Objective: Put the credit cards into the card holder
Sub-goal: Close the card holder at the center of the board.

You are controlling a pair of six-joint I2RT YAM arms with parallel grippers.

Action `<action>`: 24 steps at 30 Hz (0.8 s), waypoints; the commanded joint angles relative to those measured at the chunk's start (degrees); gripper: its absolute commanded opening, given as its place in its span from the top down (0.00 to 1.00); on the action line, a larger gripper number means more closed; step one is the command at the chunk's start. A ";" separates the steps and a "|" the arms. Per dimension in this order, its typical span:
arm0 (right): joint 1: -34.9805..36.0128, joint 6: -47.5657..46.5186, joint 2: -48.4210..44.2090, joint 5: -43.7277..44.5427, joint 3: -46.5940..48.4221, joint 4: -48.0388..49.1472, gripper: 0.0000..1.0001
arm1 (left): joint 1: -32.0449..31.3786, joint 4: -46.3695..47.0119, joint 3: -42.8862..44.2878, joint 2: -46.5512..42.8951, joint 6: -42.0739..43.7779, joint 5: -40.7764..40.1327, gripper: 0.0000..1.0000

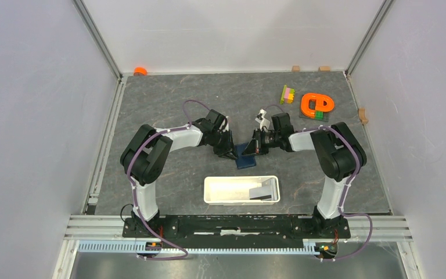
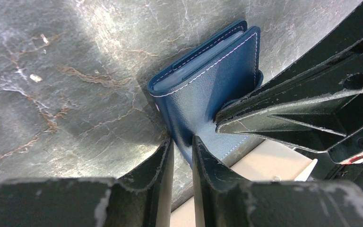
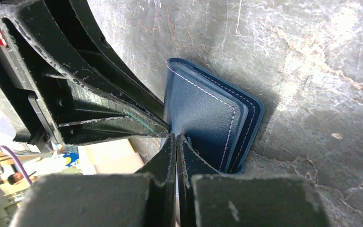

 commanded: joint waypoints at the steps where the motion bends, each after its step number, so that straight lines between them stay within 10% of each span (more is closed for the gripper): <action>1: -2.09 -4.57 8.85 21.47 -4.62 -9.23 1.00 | 0.24 -1.24 0.86 -1.50 3.46 -3.09 0.74; 17: -3.07 -4.29 8.00 17.11 -4.19 -6.12 1.00 | 1.36 -1.48 0.58 -7.85 4.72 -4.57 0.73; 24: -2.96 -10.88 -5.72 7.29 -0.35 -6.42 0.84 | 5.78 -0.66 -0.36 -14.79 6.33 -7.65 0.44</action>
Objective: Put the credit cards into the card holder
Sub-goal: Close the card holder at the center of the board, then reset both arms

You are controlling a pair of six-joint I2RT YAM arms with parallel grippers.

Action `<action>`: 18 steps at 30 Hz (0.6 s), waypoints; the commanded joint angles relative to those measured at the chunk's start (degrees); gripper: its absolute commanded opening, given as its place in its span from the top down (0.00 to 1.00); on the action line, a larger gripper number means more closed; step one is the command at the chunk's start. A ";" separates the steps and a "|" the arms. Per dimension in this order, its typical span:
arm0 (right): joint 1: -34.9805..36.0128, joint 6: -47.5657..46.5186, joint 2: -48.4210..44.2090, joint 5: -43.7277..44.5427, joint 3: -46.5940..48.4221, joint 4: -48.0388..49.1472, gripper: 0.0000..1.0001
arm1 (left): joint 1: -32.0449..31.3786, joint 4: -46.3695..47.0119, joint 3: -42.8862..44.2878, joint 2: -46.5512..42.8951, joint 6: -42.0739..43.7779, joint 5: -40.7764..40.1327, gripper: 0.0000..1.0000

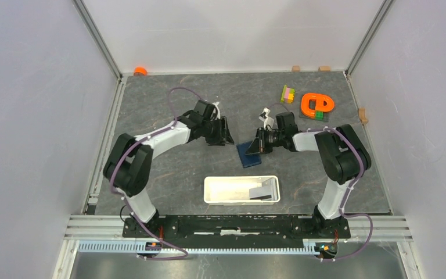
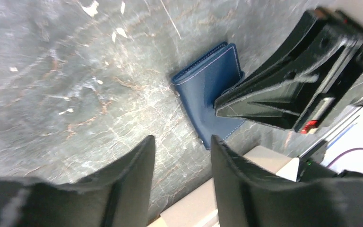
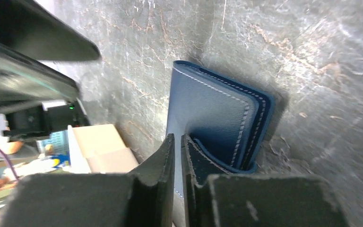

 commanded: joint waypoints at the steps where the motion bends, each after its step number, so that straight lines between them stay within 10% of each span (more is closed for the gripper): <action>1: -1.06 -11.35 -5.94 7.85 1.04 -7.95 0.79 | 3.98 1.17 -0.24 -6.95 3.01 -3.08 0.38; 8: -1.14 -17.30 -19.60 12.21 4.77 -13.75 0.44 | 11.39 -0.58 -0.65 -15.50 5.52 -7.07 0.01; 18: -2.55 -23.46 -39.15 49.79 -2.54 -15.81 0.25 | 16.47 -3.62 -5.43 -36.78 14.08 -24.71 0.00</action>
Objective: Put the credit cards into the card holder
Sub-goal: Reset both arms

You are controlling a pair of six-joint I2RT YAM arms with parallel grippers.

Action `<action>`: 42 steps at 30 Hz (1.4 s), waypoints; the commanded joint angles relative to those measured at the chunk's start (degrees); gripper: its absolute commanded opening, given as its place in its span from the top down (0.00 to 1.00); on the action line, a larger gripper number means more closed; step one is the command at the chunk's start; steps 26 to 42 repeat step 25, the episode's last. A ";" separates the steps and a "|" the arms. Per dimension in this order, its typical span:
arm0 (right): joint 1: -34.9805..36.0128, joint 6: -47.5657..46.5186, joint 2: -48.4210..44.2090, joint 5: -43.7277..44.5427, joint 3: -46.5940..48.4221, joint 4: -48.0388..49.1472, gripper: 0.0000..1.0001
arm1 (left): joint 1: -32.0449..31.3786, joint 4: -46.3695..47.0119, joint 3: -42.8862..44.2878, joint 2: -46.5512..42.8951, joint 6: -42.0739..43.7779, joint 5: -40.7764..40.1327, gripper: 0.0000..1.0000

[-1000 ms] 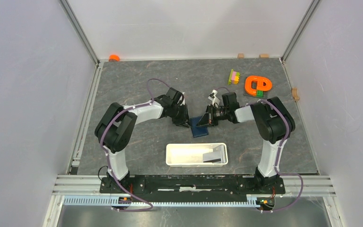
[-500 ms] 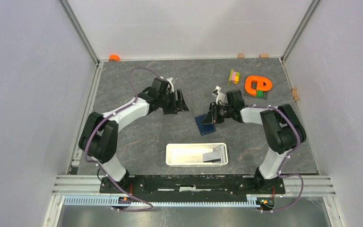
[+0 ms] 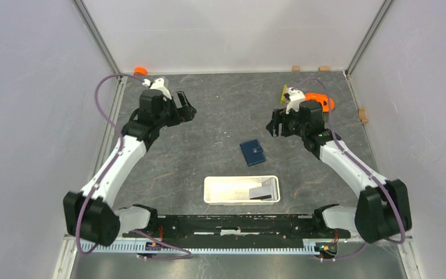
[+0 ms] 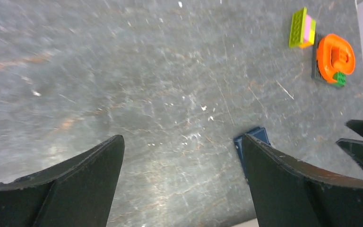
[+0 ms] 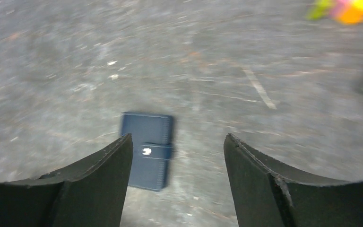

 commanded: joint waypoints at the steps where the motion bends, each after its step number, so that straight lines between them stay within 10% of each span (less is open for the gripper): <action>1: -0.53 -5.13 -9.84 22.86 -5.59 1.74 0.24 | 0.02 -1.23 -1.59 -11.48 8.31 -13.70 0.00; 14: -0.52 -15.42 -34.14 39.44 -27.14 23.11 0.22 | 0.02 0.61 -13.55 -32.36 17.08 -25.13 0.00; 42: -0.52 -13.41 -34.62 36.86 -27.12 21.88 0.21 | 0.02 -0.58 -12.95 -32.99 18.73 -26.88 0.00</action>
